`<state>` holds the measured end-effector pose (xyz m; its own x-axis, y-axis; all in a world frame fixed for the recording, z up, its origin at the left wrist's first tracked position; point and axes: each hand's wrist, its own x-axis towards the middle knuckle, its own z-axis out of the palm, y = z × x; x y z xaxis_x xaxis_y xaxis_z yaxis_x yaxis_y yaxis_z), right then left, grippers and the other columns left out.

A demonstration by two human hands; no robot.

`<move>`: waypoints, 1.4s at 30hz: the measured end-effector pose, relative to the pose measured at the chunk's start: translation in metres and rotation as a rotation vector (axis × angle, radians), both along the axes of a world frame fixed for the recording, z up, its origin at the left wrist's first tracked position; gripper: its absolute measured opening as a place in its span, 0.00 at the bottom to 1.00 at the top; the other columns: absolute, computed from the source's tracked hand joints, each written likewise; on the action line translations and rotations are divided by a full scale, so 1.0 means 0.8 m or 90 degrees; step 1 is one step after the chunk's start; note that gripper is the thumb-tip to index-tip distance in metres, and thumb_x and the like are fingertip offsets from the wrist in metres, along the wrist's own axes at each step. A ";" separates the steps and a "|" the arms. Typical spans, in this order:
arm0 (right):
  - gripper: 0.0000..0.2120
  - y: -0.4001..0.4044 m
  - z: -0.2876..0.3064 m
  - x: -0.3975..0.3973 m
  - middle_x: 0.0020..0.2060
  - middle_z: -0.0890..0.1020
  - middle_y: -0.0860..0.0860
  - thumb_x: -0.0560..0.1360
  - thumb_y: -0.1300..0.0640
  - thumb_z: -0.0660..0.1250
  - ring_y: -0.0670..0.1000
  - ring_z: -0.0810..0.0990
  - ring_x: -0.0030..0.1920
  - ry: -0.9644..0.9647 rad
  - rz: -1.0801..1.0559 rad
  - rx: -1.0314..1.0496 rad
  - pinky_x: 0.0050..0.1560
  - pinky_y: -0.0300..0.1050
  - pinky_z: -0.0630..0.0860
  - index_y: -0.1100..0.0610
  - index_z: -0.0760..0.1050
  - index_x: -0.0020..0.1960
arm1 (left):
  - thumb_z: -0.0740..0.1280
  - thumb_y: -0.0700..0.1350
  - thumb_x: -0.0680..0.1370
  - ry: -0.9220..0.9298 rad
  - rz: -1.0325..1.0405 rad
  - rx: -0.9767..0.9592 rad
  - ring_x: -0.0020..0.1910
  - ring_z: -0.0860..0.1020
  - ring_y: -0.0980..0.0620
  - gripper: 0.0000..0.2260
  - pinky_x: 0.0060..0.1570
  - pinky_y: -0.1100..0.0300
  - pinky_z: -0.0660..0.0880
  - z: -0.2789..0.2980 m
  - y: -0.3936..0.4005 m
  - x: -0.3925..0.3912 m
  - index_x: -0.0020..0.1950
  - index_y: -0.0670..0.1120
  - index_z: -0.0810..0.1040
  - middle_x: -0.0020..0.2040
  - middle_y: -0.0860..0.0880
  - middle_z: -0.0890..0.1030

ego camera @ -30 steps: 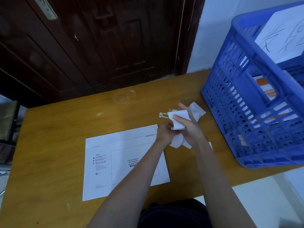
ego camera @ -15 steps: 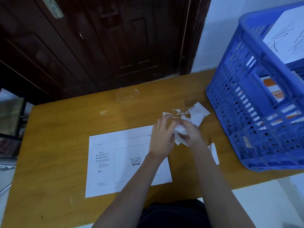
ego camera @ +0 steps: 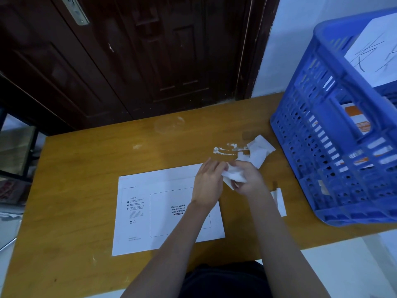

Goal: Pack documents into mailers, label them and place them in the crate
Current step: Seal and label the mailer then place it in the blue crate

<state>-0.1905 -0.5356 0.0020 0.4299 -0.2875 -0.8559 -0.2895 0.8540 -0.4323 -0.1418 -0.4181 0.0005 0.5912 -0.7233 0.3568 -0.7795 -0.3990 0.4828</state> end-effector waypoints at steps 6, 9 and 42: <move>0.11 -0.009 0.000 -0.005 0.50 0.77 0.52 0.72 0.55 0.68 0.51 0.77 0.51 -0.108 -0.095 -0.060 0.49 0.43 0.73 0.56 0.76 0.54 | 0.66 0.33 0.74 0.115 0.115 0.030 0.44 0.75 0.47 0.07 0.46 0.55 0.76 -0.008 0.027 0.019 0.47 0.43 0.76 0.44 0.48 0.79; 0.15 -0.004 -0.001 0.003 0.62 0.75 0.49 0.75 0.60 0.62 0.49 0.71 0.63 -0.162 0.122 -0.253 0.63 0.44 0.65 0.51 0.75 0.61 | 0.64 0.41 0.78 0.285 0.171 0.016 0.42 0.76 0.52 0.02 0.38 0.62 0.71 -0.008 0.044 0.030 0.48 0.43 0.76 0.44 0.48 0.80; 0.10 0.172 -0.058 0.032 0.43 0.83 0.49 0.76 0.49 0.66 0.51 0.80 0.44 0.226 0.483 -0.706 0.42 0.44 0.74 0.54 0.80 0.45 | 0.57 0.52 0.80 0.455 0.337 0.325 0.37 0.82 0.45 0.08 0.39 0.56 0.75 -0.055 0.171 0.061 0.47 0.49 0.69 0.39 0.46 0.82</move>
<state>-0.1650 -0.3977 -0.0446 0.5952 -0.6775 -0.4321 -0.7587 -0.2966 -0.5799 -0.0927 -0.2816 -0.0435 0.8318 -0.2746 -0.4823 -0.0401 -0.8965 0.4412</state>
